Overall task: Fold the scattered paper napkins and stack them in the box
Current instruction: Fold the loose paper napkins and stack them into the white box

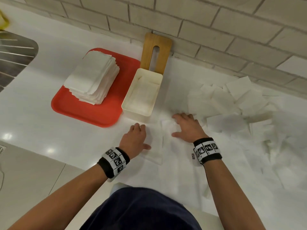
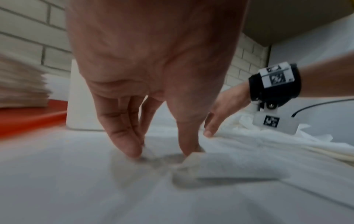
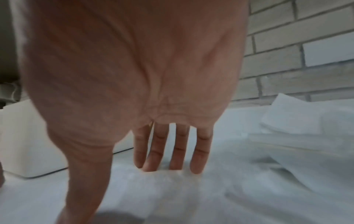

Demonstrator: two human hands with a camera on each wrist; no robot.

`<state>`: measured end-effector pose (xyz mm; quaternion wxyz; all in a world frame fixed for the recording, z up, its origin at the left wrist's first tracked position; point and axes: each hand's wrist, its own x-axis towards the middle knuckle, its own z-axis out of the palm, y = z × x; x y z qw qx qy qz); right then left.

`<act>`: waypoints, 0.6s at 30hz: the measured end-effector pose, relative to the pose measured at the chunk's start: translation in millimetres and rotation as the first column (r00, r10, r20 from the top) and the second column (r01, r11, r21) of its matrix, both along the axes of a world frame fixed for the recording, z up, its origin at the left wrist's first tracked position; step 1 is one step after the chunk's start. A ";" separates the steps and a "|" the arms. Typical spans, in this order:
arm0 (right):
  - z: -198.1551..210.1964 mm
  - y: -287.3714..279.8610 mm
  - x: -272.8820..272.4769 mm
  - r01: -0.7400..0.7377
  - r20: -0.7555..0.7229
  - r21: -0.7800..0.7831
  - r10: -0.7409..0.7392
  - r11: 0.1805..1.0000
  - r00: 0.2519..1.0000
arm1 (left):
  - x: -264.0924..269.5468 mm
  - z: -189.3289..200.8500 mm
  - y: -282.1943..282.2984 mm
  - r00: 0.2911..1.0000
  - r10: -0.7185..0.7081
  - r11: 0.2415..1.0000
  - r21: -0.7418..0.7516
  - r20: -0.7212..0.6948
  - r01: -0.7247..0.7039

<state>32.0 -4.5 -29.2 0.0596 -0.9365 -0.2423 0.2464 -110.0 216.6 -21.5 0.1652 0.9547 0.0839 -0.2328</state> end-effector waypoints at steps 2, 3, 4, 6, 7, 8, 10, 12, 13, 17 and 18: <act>-4.1 -0.5 -0.5 0.008 -0.021 0.007 -0.007 1.000 1.000 | 1.9 -10.6 0.1 0.998 0.063 0.992 -0.105 -0.003 -0.063; -3.6 -0.8 -1.3 0.016 -0.043 0.026 -0.015 1.000 0.999 | 2.7 -14.6 1.1 0.996 0.086 0.984 -0.154 -0.003 -0.085; -1.9 -2.5 -3.2 0.029 -0.059 0.075 -0.024 0.997 0.998 | 2.8 -19.2 2.3 0.995 0.095 0.977 -0.193 -0.003 -0.094; 2.6 -9.9 -8.6 0.072 -0.047 0.264 -0.062 0.962 0.997 | 1.3 -25.2 6.2 0.995 0.097 0.962 -0.259 0.027 -0.087; 9.2 -14.3 -12.3 0.097 -0.023 0.376 -0.095 0.921 0.995 | -0.3 -27.1 8.9 0.992 0.112 0.951 -0.294 0.059 -0.090; 18.2 -19.5 -16.2 0.120 -0.003 0.476 -0.135 0.871 0.991 | -1.8 -28.3 12.2 0.986 0.137 0.939 -0.330 0.093 -0.099; 42.6 -30.0 -24.8 0.142 0.044 0.622 -0.216 0.770 0.976 | -4.3 -25.9 19.2 0.973 0.171 0.907 -0.410 0.157 -0.093; 71.0 -39.3 -30.9 0.125 0.117 0.691 -0.281 0.712 0.952 | -4.8 -15.6 24.1 0.960 0.188 0.873 -0.483 0.206 -0.067; 81.3 -42.8 -32.1 0.124 0.147 0.699 -0.311 0.704 0.939 | -4.2 -7.7 25.7 0.953 0.206 0.849 -0.524 0.221 -0.062; 96.3 -49.8 -31.2 0.185 0.151 0.704 -0.400 0.686 0.904 | 9.8 32.2 23.5 0.916 0.283 0.776 -0.630 0.286 -0.044; 98.2 -51.2 -32.3 0.210 0.114 0.722 -0.413 0.660 0.904 | 14.6 43.8 20.9 0.905 0.304 0.762 -0.647 0.298 -0.044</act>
